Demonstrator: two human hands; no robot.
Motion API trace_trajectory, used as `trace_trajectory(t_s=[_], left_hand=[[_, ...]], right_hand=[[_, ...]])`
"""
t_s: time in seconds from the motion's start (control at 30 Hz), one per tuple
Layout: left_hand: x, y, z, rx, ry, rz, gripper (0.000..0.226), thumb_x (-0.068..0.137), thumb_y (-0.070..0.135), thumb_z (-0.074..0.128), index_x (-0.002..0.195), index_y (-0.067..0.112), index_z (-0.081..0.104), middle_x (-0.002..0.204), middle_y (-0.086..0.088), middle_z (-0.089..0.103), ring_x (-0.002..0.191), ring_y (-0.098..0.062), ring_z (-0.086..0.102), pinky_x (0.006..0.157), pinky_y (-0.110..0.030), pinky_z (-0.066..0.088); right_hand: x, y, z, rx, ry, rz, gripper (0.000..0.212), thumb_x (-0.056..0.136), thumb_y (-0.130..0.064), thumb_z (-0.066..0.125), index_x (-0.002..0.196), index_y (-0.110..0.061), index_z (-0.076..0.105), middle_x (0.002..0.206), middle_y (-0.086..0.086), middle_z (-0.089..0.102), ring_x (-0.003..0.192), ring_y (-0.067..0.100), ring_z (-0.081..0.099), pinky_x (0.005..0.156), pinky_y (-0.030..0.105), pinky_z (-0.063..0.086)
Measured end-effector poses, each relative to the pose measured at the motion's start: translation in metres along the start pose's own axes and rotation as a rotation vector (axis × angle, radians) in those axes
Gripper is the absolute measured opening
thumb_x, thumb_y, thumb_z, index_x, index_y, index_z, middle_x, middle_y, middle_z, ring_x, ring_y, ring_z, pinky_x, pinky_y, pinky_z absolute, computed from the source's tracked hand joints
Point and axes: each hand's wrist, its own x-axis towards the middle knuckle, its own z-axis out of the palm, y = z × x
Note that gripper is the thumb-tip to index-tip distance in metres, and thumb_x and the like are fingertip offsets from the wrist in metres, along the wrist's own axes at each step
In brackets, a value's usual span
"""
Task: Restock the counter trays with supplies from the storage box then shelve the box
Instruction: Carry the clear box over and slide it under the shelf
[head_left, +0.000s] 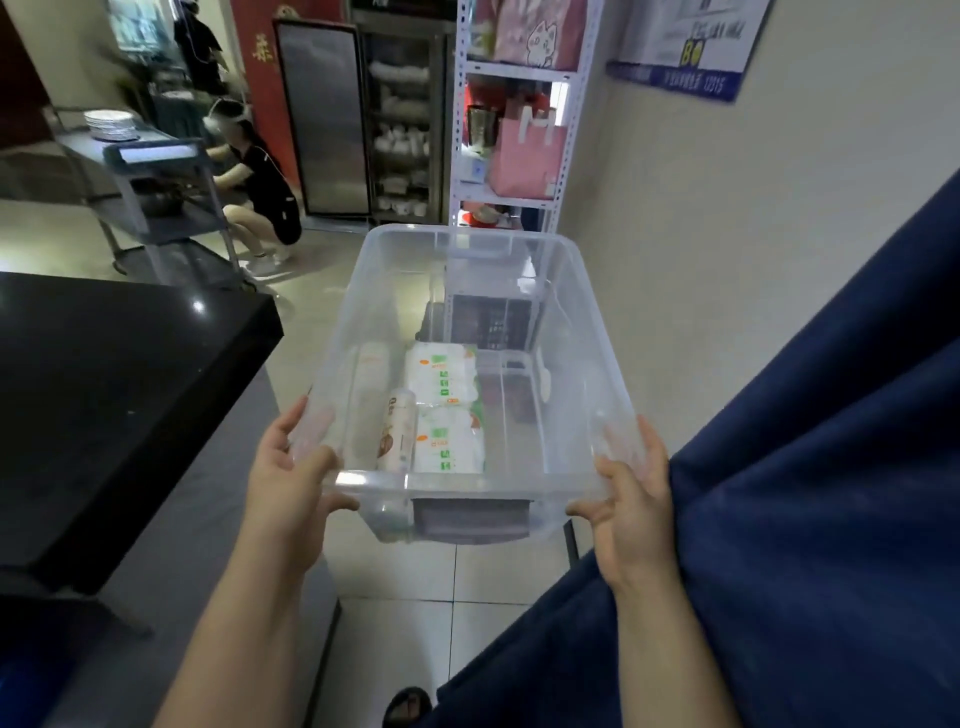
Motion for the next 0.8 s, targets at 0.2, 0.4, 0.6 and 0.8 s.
trace_trajectory(t_s=[0.2, 0.4, 0.6, 0.8], left_hand=[[0.104, -0.006, 0.031, -0.014, -0.018, 0.007, 0.046, 0.086, 0.006, 0.06, 0.118, 0.038, 0.055, 0.113, -0.019, 0.054, 0.061, -0.013, 0.066, 0.046, -0.039, 0.051], [0.234, 0.02, 0.067, -0.037, -0.074, 0.017, 0.046, 0.088, 0.003, 0.056, 0.12, 0.035, 0.052, 0.106, -0.012, 0.052, 0.056, -0.016, 0.06, 0.045, -0.035, 0.047], [0.347, 0.03, 0.089, 0.001, -0.062, 0.066, 0.057, 0.084, -0.007, 0.049, 0.125, 0.033, 0.05, 0.111, -0.01, 0.056, 0.058, -0.013, 0.06, 0.038, -0.028, 0.046], [0.44, 0.024, 0.101, 0.015, -0.004, 0.043, 0.059, 0.083, -0.008, 0.049, 0.13, 0.028, 0.049, 0.115, -0.003, 0.06, 0.065, -0.017, 0.058, 0.038, -0.03, 0.046]], right_hand=[[0.091, 0.017, 0.042, -0.015, -0.011, 0.0, 0.059, 0.082, -0.006, 0.053, 0.129, -0.041, 0.047, 0.137, 0.005, 0.05, 0.102, 0.033, 0.057, 0.063, 0.043, 0.041], [0.193, 0.017, 0.12, -0.039, 0.0, -0.054, 0.056, 0.078, -0.011, 0.055, 0.117, -0.051, 0.051, 0.135, 0.001, 0.052, 0.092, 0.03, 0.056, 0.061, 0.042, 0.042], [0.284, 0.038, 0.19, -0.017, -0.029, -0.066, 0.057, 0.086, -0.002, 0.049, 0.113, -0.053, 0.051, 0.135, 0.001, 0.054, 0.109, 0.037, 0.058, 0.069, 0.048, 0.04], [0.375, 0.062, 0.242, -0.024, -0.062, -0.008, 0.054, 0.089, -0.007, 0.052, 0.133, -0.038, 0.044, 0.129, 0.005, 0.06, 0.094, 0.027, 0.064, 0.056, 0.036, 0.038]])
